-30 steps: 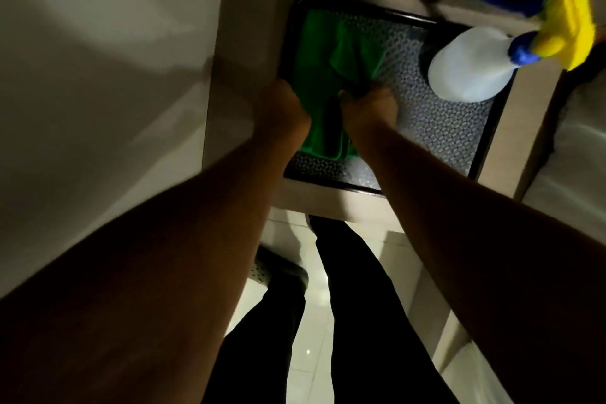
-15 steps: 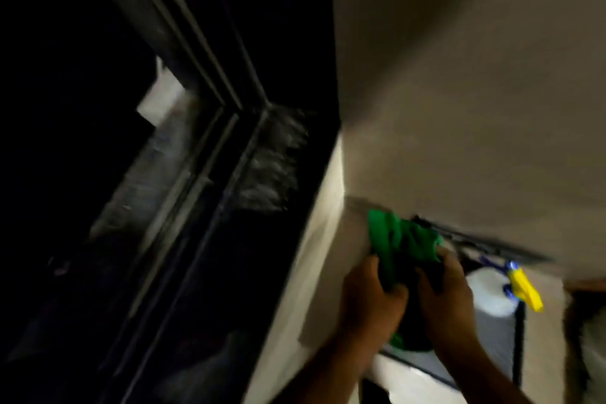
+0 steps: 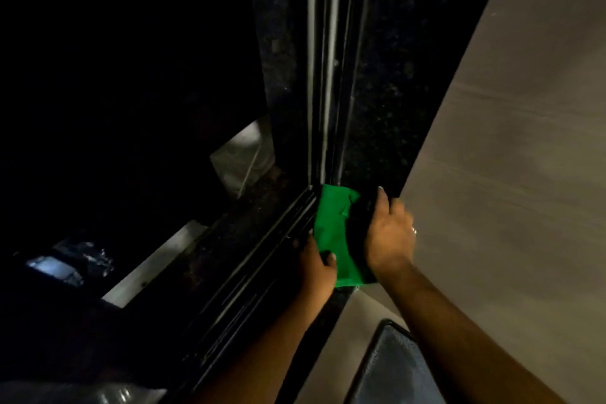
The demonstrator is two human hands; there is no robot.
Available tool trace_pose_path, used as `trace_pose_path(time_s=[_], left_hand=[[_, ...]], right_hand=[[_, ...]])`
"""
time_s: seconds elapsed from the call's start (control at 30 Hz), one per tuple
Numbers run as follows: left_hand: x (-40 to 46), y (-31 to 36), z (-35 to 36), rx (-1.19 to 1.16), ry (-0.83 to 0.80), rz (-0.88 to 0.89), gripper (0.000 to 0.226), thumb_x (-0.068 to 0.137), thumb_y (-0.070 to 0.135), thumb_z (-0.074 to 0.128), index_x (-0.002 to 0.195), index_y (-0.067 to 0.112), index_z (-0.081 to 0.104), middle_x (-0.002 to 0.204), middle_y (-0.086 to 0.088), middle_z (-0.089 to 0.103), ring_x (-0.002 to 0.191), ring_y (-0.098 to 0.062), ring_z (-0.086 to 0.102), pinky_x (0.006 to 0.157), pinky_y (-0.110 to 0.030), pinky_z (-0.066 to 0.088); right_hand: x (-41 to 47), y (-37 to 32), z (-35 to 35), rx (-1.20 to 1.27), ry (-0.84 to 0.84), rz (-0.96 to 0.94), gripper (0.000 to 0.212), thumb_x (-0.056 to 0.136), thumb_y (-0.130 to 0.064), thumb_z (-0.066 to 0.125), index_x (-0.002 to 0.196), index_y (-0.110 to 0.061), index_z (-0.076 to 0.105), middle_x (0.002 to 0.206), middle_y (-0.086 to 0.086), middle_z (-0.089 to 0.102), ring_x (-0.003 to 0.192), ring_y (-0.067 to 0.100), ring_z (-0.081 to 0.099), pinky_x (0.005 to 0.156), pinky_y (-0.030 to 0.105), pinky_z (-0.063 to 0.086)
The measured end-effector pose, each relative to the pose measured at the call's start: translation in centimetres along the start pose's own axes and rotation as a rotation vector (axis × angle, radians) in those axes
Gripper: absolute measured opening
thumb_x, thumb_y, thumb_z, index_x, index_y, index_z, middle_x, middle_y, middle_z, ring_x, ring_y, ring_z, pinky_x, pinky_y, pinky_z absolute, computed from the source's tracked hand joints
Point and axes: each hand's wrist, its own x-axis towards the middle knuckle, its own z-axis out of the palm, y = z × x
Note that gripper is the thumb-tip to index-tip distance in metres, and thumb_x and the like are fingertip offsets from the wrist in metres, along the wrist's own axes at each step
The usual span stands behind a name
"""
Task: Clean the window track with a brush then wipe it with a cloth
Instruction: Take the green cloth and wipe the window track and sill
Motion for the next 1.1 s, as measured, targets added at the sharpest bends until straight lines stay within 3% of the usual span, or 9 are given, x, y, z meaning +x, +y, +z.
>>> trace_pose_path(time_s=[0.13, 0.23, 0.3, 0.37, 0.47, 0.67, 0.93, 1.03, 1.1], left_hand=[[-4.0, -5.0, -0.2, 0.328, 0.113, 0.204, 0.055, 0.085, 0.014, 0.068, 0.137, 0.004, 0.051, 0.143, -0.019, 0.047, 0.128, -0.038, 0.048, 0.105, -0.044, 0.042], [-5.6, -7.9, 0.0, 0.549, 0.161, 0.333, 0.049, 0.087, 0.032, 0.061, 0.128, 0.003, 0.062, 0.136, -0.017, 0.058, 0.123, -0.039, 0.057, 0.098, -0.049, 0.05], [-5.8, -8.9, -0.1, 0.643, 0.129, 0.349, 0.058, 0.1, 0.042, 0.029, 0.132, 0.002, 0.057, 0.142, -0.017, 0.051, 0.132, -0.034, 0.048, 0.113, -0.047, 0.032], [-5.8, -9.8, -0.2, 0.687, 0.136, 0.358, 0.065, 0.1, 0.045, 0.019, 0.136, 0.0, 0.051, 0.147, -0.018, 0.045, 0.139, -0.032, 0.04, 0.114, -0.045, 0.023], [-6.0, -10.8, -0.3, 0.696, 0.115, 0.376, 0.067, 0.098, 0.048, 0.027, 0.141, 0.001, 0.044, 0.152, -0.018, 0.038, 0.143, -0.031, 0.033, 0.113, -0.046, 0.026], [-6.6, -11.4, -1.8, 0.765, 0.07, 0.456, 0.074, 0.093, 0.054, 0.036, 0.145, 0.002, 0.038, 0.156, -0.017, 0.031, 0.145, -0.032, 0.027, 0.113, -0.046, 0.023], [-6.8, -11.6, -1.9, 0.741, 0.084, 0.478, 0.072, 0.094, 0.053, 0.035, 0.145, 0.001, 0.038, 0.156, -0.017, 0.03, 0.146, -0.031, 0.026, 0.114, -0.047, 0.025], [-7.0, -11.7, -2.1, 0.731, 0.088, 0.479, 0.073, 0.093, 0.053, 0.037, 0.143, -0.001, 0.04, 0.154, -0.019, 0.033, 0.145, -0.032, 0.028, 0.112, -0.047, 0.027], [-7.3, -11.9, -2.3, 0.741, 0.092, 0.481, 0.074, 0.092, 0.053, 0.039, 0.143, -0.001, 0.04, 0.154, -0.019, 0.032, 0.144, -0.033, 0.029, 0.112, -0.047, 0.027]], right_hand=[[1.1, -1.5, 2.0, -0.146, -0.038, -0.317, 0.055, 0.088, -0.033, 0.051, 0.138, -0.009, 0.043, 0.13, 0.017, 0.049, 0.115, 0.04, 0.046, 0.093, 0.049, 0.045], [2.1, -1.4, 4.7, -0.226, -0.249, -0.304, 0.064, 0.097, -0.046, 0.023, 0.15, -0.011, 0.013, 0.159, 0.011, 0.015, 0.143, 0.033, 0.018, 0.117, 0.052, 0.019], [2.4, -1.1, 6.5, -0.277, -0.316, -0.269, 0.067, 0.097, -0.047, 0.011, 0.151, -0.01, -0.002, 0.162, 0.009, -0.004, 0.148, 0.028, 0.001, 0.119, 0.053, 0.003], [2.3, -1.5, 8.0, -0.297, -0.325, -0.232, 0.07, 0.094, -0.049, 0.007, 0.15, -0.008, -0.004, 0.161, 0.011, -0.009, 0.148, 0.028, -0.007, 0.118, 0.054, -0.003], [1.1, -1.9, 8.7, -0.292, -0.324, -0.244, 0.08, 0.089, -0.058, 0.003, 0.15, -0.006, 0.0, 0.161, 0.014, -0.007, 0.148, 0.03, -0.01, 0.116, 0.055, -0.008], [2.1, 3.7, 5.7, -0.305, -0.401, -0.696, 0.08, 0.087, -0.068, 0.017, 0.152, -0.022, 0.004, 0.16, 0.003, -0.007, 0.149, 0.025, -0.001, 0.118, 0.043, -0.006], [-0.5, -5.3, 9.4, -0.169, -0.159, 0.128, 0.072, 0.093, -0.047, 0.024, 0.15, -0.004, 0.014, 0.16, 0.019, 0.006, 0.148, 0.034, 0.004, 0.116, 0.059, 0.003], [-1.6, -5.1, 9.4, -0.192, -0.187, 0.05, 0.074, 0.093, -0.05, 0.021, 0.149, -0.002, 0.015, 0.159, 0.022, 0.006, 0.147, 0.036, 0.004, 0.116, 0.061, 0.003], [-2.3, -2.9, 8.8, -0.234, -0.211, -0.187, 0.076, 0.091, -0.056, 0.017, 0.15, -0.007, 0.015, 0.16, 0.018, 0.007, 0.148, 0.034, 0.004, 0.115, 0.057, 0.001]])
